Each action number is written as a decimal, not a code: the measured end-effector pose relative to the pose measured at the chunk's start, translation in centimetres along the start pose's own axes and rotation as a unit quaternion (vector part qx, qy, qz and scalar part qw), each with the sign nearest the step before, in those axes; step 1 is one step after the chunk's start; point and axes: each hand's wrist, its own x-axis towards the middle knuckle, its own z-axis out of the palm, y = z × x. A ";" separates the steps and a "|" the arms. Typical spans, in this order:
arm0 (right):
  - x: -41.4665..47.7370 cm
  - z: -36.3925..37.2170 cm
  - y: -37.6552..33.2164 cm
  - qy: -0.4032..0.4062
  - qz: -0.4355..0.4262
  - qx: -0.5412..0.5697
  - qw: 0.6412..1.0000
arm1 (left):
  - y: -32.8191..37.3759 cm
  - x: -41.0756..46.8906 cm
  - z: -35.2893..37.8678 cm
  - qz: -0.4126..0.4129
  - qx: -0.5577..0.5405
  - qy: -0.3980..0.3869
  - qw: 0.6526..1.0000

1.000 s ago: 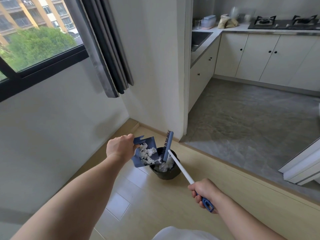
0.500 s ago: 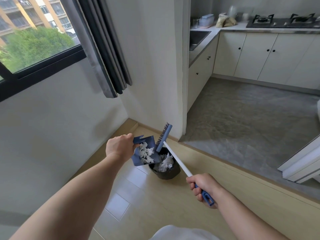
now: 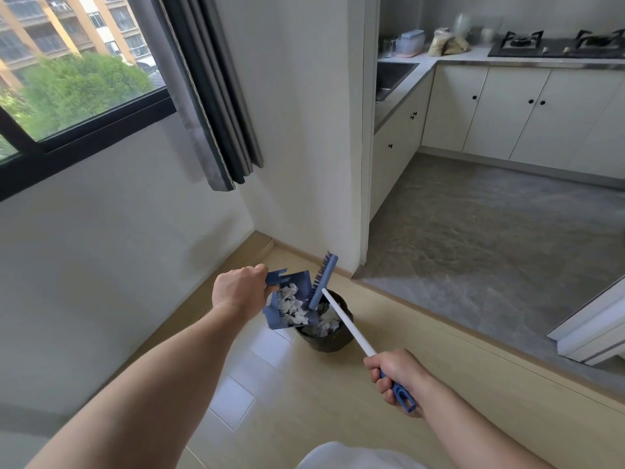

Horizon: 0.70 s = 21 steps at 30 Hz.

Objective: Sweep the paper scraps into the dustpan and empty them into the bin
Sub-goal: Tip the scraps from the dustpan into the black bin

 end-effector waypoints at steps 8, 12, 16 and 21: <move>0.2 -0.5 0.1 0.028 -0.008 -0.009 1.000 | -0.5 0.0 0.2 -0.008 0.005 0.001 1.000; 0.0 -0.8 -0.4 0.031 -0.018 -0.002 0.999 | -0.8 0.1 0.2 -0.013 0.007 -0.001 1.000; -0.4 -0.8 -0.8 0.019 -0.025 0.016 0.999 | -0.8 0.5 0.2 -0.010 0.006 0.000 1.000; -0.9 -0.8 -1.3 -0.040 -0.021 0.081 0.996 | -0.4 0.8 0.2 -0.002 0.009 -0.004 1.000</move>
